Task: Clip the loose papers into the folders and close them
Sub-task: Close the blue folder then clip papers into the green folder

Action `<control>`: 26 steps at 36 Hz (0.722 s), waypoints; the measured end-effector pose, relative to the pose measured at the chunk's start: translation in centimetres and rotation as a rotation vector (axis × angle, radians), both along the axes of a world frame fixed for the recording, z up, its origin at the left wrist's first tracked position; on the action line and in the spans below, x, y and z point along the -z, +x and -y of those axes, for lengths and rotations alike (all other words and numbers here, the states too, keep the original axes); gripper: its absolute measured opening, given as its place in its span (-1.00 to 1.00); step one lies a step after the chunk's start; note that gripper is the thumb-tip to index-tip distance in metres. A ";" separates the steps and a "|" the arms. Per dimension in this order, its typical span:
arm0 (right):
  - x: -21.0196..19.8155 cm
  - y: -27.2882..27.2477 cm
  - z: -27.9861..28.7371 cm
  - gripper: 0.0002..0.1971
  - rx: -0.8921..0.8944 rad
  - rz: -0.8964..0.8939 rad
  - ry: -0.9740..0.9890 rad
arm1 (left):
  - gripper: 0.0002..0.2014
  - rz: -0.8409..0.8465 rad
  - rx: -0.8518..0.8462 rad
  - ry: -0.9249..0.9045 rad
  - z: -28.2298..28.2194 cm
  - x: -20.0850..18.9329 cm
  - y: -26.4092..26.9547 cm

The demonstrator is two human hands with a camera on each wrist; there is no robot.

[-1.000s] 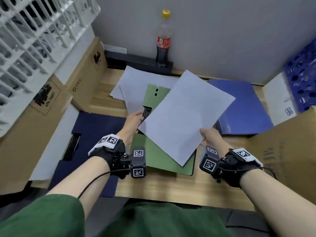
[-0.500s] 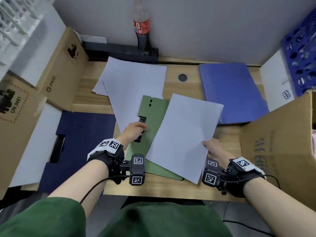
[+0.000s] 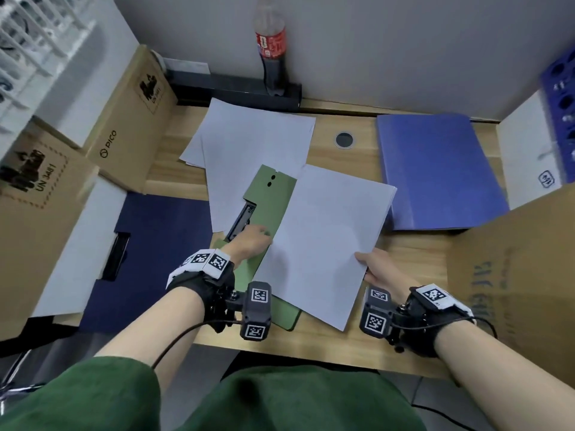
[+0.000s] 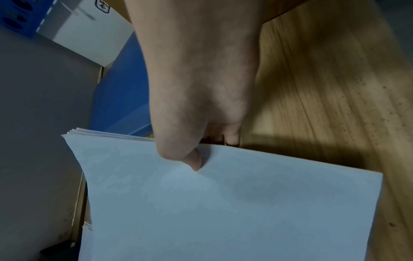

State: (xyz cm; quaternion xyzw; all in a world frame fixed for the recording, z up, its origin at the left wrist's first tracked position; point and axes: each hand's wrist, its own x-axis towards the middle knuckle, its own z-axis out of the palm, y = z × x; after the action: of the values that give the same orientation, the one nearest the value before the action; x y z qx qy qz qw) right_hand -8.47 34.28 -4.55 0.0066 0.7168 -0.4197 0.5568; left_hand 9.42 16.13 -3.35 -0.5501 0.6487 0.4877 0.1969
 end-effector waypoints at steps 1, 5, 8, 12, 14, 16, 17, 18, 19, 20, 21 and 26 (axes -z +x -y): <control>0.1 0.0 0.0 -0.80 -0.003 0.007 -0.006 | -0.52 0.015 -0.002 -0.026 0.0 0.0 0.0; 0.7 0.2 0.2 -0.81 0.004 0.041 -0.028 | -0.49 0.037 -0.014 -0.091 0.8 0.1 0.3; 1.0 0.5 0.6 -0.80 0.002 0.055 -0.032 | -0.48 0.091 0.005 -0.117 1.4 0.4 0.7; 1.4 1.2 1.1 -0.74 0.031 0.062 -0.008 | -0.43 0.146 0.008 -0.114 2.1 0.5 0.6; 1.5 1.5 1.0 -0.77 0.046 0.055 0.004 | -0.42 0.145 0.017 -0.101 2.5 0.7 0.4; 1.7 1.8 0.9 -0.83 0.064 0.054 0.007 | -0.42 0.126 0.010 -0.082 2.9 0.7 0.3; 1.6 2.0 0.9 -0.83 0.074 0.056 0.009 | -0.42 0.113 0.010 -0.075 3.0 0.7 0.3; 1.6 2.2 0.9 -0.81 0.084 0.056 0.011 | -0.43 0.106 0.006 -0.067 3.1 0.8 0.4; 1.7 2.4 0.9 -0.79 0.093 0.056 0.016 | -0.43 0.100 0.000 -0.058 3.1 0.9 0.3; 1.9 2.6 1.0 -0.79 0.101 0.053 0.021 | -0.43 0.090 -0.007 -0.046 3.2 1.0 0.2; 2.1 2.7 1.0 -0.81 0.106 0.045 0.028 | -0.42 0.074 -0.015 -0.026 3.4 1.1 0.1; 2.4 3.1 0.6 -0.68 0.237 -0.044 0.092 | -0.35 -0.062 -0.087 0.102 4.0 1.1 -0.2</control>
State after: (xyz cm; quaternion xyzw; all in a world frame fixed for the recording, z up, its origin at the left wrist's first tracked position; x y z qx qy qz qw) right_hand -5.37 33.67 -6.91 0.1074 0.7417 -0.4491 0.4864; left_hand 9.18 12.12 -4.46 -0.5515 0.6043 0.5451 0.1832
